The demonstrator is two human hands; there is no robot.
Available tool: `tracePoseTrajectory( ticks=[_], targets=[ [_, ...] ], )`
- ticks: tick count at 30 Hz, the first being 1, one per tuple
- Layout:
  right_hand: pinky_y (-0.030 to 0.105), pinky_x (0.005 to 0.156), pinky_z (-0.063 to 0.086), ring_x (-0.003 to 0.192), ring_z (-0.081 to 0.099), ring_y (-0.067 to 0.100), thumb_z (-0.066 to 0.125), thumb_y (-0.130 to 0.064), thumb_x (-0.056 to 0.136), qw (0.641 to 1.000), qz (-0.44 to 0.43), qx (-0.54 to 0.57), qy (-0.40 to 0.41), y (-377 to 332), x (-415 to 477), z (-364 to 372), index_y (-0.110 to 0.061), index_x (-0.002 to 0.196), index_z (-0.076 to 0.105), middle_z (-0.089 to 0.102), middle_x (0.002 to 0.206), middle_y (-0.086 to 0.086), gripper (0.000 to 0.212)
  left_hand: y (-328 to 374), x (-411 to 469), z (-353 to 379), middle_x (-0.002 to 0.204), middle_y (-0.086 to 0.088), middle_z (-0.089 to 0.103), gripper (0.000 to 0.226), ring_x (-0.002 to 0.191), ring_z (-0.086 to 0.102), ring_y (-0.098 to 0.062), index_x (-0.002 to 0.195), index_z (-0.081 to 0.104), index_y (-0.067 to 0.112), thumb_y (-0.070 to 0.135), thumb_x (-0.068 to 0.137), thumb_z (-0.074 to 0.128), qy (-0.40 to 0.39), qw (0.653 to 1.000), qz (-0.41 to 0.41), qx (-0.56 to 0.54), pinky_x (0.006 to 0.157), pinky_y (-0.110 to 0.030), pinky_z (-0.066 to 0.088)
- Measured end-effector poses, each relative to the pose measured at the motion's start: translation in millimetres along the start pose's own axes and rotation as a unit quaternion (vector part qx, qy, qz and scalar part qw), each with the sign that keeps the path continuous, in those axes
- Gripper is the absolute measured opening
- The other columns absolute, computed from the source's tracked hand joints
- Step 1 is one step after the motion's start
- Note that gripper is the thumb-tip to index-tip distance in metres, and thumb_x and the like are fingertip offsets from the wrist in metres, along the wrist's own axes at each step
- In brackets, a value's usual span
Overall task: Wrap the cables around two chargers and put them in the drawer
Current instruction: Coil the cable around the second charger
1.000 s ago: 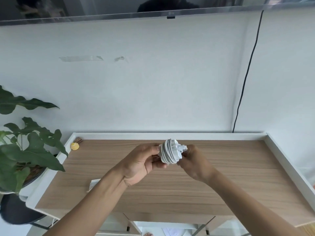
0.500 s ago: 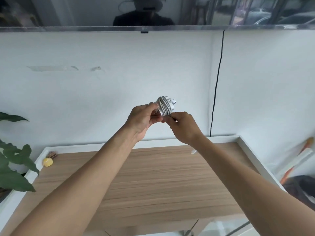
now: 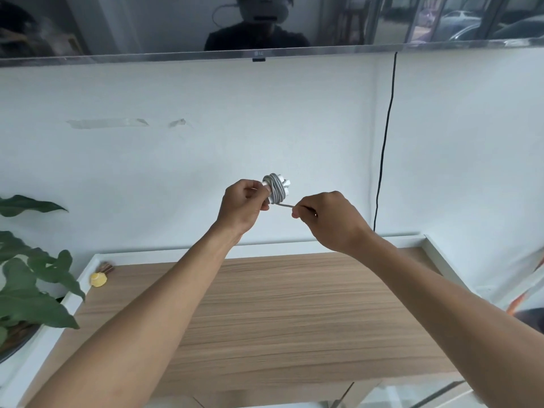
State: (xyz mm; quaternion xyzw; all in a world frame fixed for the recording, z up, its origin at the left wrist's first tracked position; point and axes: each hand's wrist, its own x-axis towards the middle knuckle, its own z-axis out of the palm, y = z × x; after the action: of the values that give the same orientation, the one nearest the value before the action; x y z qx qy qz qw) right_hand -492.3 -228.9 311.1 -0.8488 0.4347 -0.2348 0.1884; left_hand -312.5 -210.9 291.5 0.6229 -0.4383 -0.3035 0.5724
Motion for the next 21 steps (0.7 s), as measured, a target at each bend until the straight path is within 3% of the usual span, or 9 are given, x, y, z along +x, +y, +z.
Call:
tracePoseTrajectory(
  ticks=[2, 5, 9, 15, 19, 21],
  targets=[
    [0.027, 0.058, 0.037, 0.053, 0.046, 0.012, 0.043, -0.02, 0.096, 0.999, -0.011, -0.03, -0.012, -1.1, -1.2, -1.7, -0.02, 0.095, 0.071, 0.065, 0.075, -0.005, 0.027, -1.2, -3.6, -1.1, 0.079, -0.007, 0.068, 0.016, 0.065, 0.065, -0.014, 0.095, 0.064, 0.003, 0.018, 0.09, 0.062, 0.002, 1.0, 0.015, 0.004, 0.085, -0.042, 0.057],
    [0.028, 0.06, 0.039, 0.066, 0.053, 0.019, 0.043, -0.022, 0.097, 0.997, -0.031, -0.069, -0.022, -2.7, -1.6, -5.9, -0.019, 0.098, 0.07, 0.07, 0.092, 0.001, 0.028, -3.4, -8.7, -4.5, 0.086, -0.008, 0.07, 0.008, 0.07, 0.068, -0.018, 0.095, 0.062, 0.011, 0.017, 0.089, 0.064, -0.003, 0.998, 0.048, 0.034, 0.083, -0.043, 0.056],
    [0.034, 0.067, 0.049, 0.08, 0.06, 0.027, 0.041, -0.024, 0.097, 0.986, -0.084, -0.144, -0.02, -8.5, -1.9, -17.3, -0.019, 0.098, 0.068, 0.069, 0.095, 0.002, 0.028, -6.3, -14.6, -8.5, 0.087, -0.003, 0.067, 0.013, 0.081, 0.068, -0.024, 0.092, 0.058, 0.022, 0.022, 0.084, 0.067, -0.027, 0.992, 0.11, 0.059, 0.082, -0.045, 0.056],
    [0.038, 0.069, 0.048, 0.081, 0.06, 0.029, 0.042, -0.032, 0.099, 0.959, -0.171, -0.224, 0.001, -27.0, 0.9, -41.9, -0.019, 0.1, 0.065, 0.063, 0.094, -0.002, 0.027, -7.5, -23.1, -12.6, 0.086, 0.002, 0.058, 0.048, 0.085, 0.062, -0.017, 0.129, 0.052, 0.034, 0.011, 0.088, 0.063, -0.104, 0.978, 0.167, 0.072, 0.082, -0.023, 0.052],
    [0.037, 0.071, 0.048, 0.084, 0.06, 0.024, 0.048, -0.031, 0.097, 0.963, -0.19, -0.19, 0.014, -31.8, 8.2, -58.1, -0.023, 0.1, 0.07, 0.065, 0.096, -0.006, 0.023, -5.7, -33.0, -16.3, 0.101, -0.008, 0.061, 0.041, 0.094, 0.062, -0.015, 0.123, 0.062, 0.033, 0.009, 0.09, 0.059, -0.142, 0.968, 0.184, 0.097, 0.083, -0.018, 0.049],
    [0.035, 0.07, 0.048, 0.079, 0.059, 0.017, 0.055, -0.032, 0.094, 0.972, -0.178, -0.153, 0.011, -30.9, 13.8, -61.6, -0.025, 0.094, 0.071, 0.064, 0.088, -0.011, 0.018, -3.2, -38.5, -18.0, 0.108, -0.016, 0.062, 0.041, 0.1, 0.062, -0.023, 0.118, 0.063, 0.041, 0.012, 0.09, 0.058, -0.187, 0.966, 0.165, 0.072, 0.087, -0.027, 0.052]
  ],
)
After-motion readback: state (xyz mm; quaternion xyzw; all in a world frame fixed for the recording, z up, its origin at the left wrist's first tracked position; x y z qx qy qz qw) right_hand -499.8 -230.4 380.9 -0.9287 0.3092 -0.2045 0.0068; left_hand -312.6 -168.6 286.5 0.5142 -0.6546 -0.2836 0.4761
